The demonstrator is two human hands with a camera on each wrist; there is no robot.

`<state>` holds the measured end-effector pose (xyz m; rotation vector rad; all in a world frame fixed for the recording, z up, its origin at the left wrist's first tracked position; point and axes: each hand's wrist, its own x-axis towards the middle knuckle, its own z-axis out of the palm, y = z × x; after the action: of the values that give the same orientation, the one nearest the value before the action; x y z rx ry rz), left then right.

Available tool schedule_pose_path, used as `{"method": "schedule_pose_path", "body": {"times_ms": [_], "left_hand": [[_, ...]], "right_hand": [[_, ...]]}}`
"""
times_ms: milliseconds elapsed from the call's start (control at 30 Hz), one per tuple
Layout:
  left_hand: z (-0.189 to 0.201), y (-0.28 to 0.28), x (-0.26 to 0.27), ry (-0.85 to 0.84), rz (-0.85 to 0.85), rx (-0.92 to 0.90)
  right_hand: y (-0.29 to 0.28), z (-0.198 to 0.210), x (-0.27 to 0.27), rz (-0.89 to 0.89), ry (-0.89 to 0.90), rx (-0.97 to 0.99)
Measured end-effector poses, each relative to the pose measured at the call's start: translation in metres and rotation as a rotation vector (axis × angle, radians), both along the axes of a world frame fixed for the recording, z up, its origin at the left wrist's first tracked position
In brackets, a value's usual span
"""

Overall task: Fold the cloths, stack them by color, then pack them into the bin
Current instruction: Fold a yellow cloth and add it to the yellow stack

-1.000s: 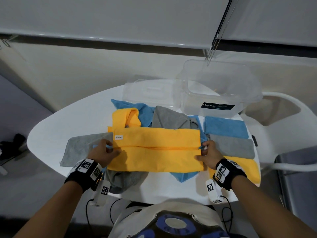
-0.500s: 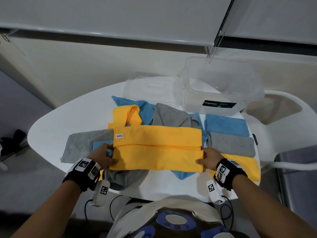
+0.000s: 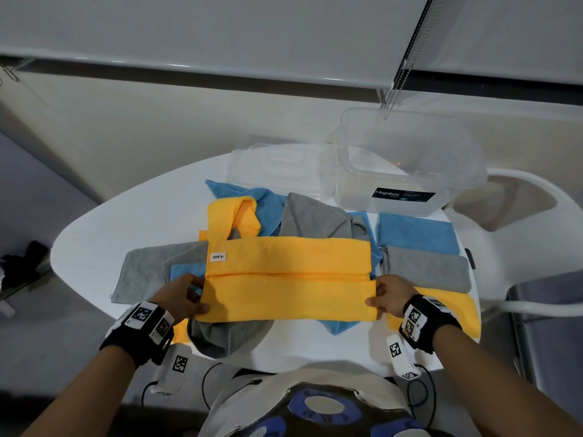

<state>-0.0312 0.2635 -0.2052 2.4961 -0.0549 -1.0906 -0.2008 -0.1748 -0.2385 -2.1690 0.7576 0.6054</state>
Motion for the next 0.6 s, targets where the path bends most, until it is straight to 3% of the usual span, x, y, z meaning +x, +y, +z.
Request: {"method": "schedule_pose_path", "body": {"times_ms": [233, 400, 600], "left_hand": [[0.005, -0.002, 0.0, -0.005, -0.095, 0.067], [0.002, -0.005, 0.003, 0.01, 0.007, 0.001], [0.004, -0.024, 0.005, -0.148, 0.114, 0.026]], "right_hand": [[0.001, 0.0, 0.002, 0.021, 0.036, 0.035], [-0.003, -0.006, 0.002, -0.075, 0.022, 0.094], [0.002, -0.003, 0.021, -0.115, -0.094, -0.069]]}}
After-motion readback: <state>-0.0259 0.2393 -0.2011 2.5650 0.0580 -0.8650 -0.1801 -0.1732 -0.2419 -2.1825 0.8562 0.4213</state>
